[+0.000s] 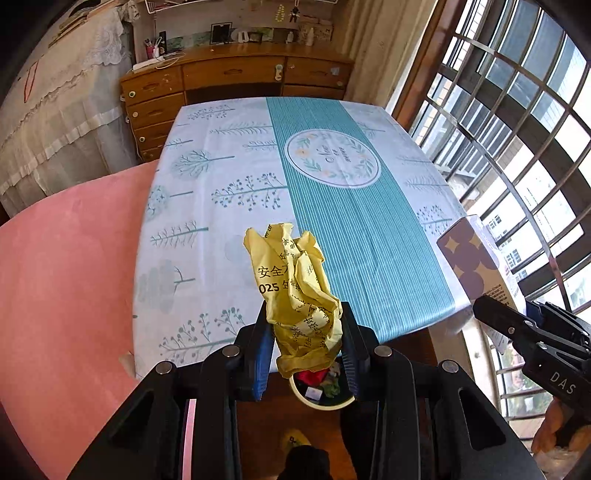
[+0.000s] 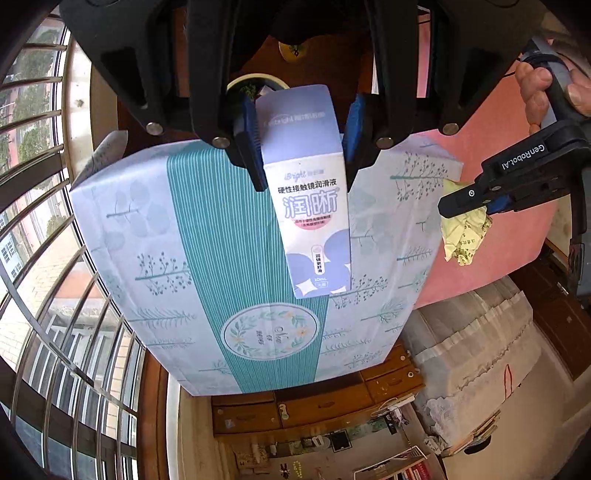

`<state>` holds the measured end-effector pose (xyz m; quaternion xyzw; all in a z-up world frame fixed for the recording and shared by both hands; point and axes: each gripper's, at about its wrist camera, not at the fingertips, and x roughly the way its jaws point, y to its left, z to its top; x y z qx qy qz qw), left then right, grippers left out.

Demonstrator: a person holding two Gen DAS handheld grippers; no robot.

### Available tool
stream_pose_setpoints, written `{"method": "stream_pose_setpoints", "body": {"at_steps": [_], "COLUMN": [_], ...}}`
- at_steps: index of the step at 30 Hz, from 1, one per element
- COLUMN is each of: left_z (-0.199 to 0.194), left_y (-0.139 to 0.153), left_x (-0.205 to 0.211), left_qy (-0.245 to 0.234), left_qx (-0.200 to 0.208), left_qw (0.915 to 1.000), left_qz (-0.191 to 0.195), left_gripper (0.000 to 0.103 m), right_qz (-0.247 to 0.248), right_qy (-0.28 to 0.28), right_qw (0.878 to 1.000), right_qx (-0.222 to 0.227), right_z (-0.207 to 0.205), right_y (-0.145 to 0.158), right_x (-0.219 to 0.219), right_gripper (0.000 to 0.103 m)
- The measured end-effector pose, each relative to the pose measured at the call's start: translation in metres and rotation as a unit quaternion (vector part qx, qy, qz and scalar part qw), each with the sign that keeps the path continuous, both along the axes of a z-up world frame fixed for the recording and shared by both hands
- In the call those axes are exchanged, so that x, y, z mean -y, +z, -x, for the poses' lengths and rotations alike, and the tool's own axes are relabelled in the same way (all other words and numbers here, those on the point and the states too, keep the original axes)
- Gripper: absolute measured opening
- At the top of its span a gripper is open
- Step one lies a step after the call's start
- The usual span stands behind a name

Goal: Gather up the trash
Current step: 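Carry the yellow wrapper and lavender carton with both grippers over the bin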

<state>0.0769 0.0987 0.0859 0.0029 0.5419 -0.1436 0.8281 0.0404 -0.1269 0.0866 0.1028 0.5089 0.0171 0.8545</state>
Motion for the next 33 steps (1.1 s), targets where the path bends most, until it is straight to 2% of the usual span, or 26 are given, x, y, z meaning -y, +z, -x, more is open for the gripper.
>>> {"method": "stream_pose_setpoints", "body": {"at_steps": [8, 14, 20, 23, 25, 29, 33], "left_z": [0.020, 0.036, 0.059, 0.068, 0.072, 0.073, 0.067], "left_y": [-0.030, -0.081, -0.168, -0.220, -0.256, -0.329, -0.387], "left_x": [0.039, 0.070, 0.096, 0.103, 0.104, 0.109, 0.112], "left_qy": [-0.037, -0.050, -0.054, -0.044, -0.032, -0.021, -0.020], "left_qx": [-0.030, -0.063, -0.097, -0.120, -0.129, -0.144, -0.150], "left_qw": [0.9988, 0.9962, 0.9931, 0.9916, 0.9911, 0.9894, 0.9884], "left_qz": [-0.012, -0.034, -0.039, -0.012, 0.002, 0.001, 0.005], "left_gripper": [0.033, 0.033, 0.033, 0.033, 0.033, 0.033, 0.034], "right_qz": [-0.005, -0.024, -0.025, -0.034, -0.040, -0.045, -0.052], "right_qy": [-0.009, -0.011, 0.026, 0.040, 0.044, 0.047, 0.038], "right_qw": [0.999, 0.995, 0.991, 0.987, 0.986, 0.984, 0.982], "right_qx": [-0.045, -0.092, -0.129, -0.149, -0.158, -0.168, -0.177], "right_z": [0.028, 0.033, 0.052, 0.060, 0.063, 0.066, 0.063], "right_y": [-0.034, -0.094, -0.187, -0.242, -0.276, -0.341, -0.395], "right_x": [0.009, 0.030, 0.041, 0.048, 0.053, 0.061, 0.070], "right_gripper": [0.034, 0.034, 0.034, 0.034, 0.034, 0.035, 0.035]}}
